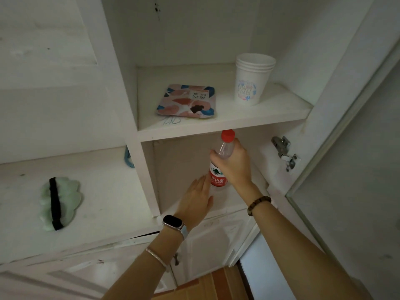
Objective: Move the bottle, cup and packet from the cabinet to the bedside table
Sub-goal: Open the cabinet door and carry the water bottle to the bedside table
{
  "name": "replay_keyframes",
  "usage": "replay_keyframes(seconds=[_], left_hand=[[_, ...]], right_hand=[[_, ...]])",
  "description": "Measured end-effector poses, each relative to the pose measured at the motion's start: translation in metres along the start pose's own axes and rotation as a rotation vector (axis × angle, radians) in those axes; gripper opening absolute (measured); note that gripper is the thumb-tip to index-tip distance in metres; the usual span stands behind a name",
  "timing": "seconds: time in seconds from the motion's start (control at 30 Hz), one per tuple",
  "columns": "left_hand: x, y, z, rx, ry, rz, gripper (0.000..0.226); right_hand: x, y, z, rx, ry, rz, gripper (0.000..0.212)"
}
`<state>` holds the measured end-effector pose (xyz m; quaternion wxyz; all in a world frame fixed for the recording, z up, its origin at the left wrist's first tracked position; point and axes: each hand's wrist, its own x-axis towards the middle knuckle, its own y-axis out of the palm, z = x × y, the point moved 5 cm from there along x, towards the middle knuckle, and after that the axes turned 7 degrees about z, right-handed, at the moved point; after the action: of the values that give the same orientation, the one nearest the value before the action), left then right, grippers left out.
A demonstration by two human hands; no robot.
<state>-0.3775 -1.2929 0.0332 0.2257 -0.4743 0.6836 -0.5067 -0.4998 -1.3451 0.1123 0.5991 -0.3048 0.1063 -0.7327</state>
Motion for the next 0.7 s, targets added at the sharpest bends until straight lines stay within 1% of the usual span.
replay_keyframes(seconds=[0.17,0.3,0.43,0.57,0.7], left_hand=[[-0.023,-0.003,-0.007,0.005,0.027,-0.023,0.067],[-0.052,-0.01,-0.014,0.028,0.004,-0.044,0.066],[-0.087,-0.02,-0.021,0.041,-0.033,-0.075,0.064],[-0.134,-0.026,-0.03,0.102,-0.085,-0.106,0.061],[-0.185,-0.018,-0.03,0.12,-0.153,-0.107,0.06]], right_hand=[[-0.019,-0.005,0.008,-0.025,-0.071,-0.027,0.032],[-0.042,-0.012,0.031,-0.02,-0.149,-0.044,0.03],[-0.07,-0.012,0.052,0.042,-0.195,-0.01,0.029],[-0.105,-0.003,0.069,0.064,-0.284,0.055,0.03],[-0.144,0.016,0.08,0.075,-0.353,0.126,0.036]])
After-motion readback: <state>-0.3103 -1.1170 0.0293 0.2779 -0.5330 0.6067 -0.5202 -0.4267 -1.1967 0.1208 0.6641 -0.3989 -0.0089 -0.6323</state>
